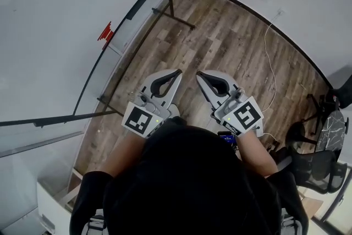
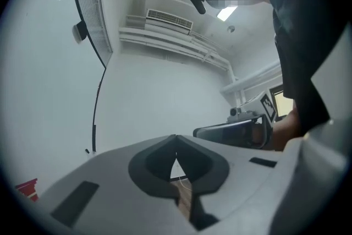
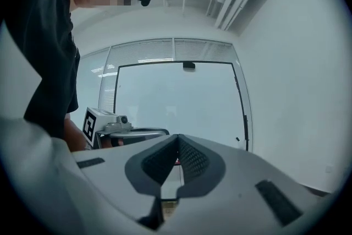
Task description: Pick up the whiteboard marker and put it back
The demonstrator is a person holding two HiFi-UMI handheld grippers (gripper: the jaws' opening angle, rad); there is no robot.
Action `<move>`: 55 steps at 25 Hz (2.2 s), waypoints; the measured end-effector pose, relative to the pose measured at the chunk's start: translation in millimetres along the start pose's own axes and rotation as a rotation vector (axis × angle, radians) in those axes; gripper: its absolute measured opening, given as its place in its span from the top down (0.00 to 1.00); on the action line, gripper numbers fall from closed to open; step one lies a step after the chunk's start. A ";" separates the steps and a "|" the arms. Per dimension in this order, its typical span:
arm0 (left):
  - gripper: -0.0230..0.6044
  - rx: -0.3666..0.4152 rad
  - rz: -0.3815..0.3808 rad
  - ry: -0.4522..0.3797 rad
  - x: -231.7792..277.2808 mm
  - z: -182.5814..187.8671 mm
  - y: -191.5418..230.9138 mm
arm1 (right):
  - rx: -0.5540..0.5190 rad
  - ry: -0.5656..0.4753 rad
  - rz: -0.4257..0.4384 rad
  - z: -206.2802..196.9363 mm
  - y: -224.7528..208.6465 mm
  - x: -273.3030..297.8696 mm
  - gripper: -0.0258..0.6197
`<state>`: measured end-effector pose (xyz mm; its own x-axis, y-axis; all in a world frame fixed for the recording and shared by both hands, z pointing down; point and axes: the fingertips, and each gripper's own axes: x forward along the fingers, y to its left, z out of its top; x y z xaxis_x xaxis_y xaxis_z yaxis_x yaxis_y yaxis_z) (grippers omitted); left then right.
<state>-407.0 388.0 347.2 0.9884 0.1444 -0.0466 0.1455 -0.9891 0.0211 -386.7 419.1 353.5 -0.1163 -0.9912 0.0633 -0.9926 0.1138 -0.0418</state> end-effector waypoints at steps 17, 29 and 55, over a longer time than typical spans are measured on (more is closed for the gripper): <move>0.96 -0.016 -0.008 0.033 27.5 -13.2 113.8 | 0.029 0.030 -0.022 2.5 -56.1 97.9 0.97; 0.96 -0.002 0.098 0.036 128.5 -20.0 178.9 | -0.020 0.042 0.084 2.3 -178.6 136.6 0.97; 0.96 -0.008 0.355 0.081 322.4 -34.6 270.9 | -0.052 0.095 0.349 -5.3 -391.2 184.9 0.97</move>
<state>-47.5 167.6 372.4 0.9776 -0.2060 0.0439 -0.2074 -0.9778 0.0299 -20.1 191.7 386.8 -0.4487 -0.8816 0.1467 -0.8926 0.4500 -0.0264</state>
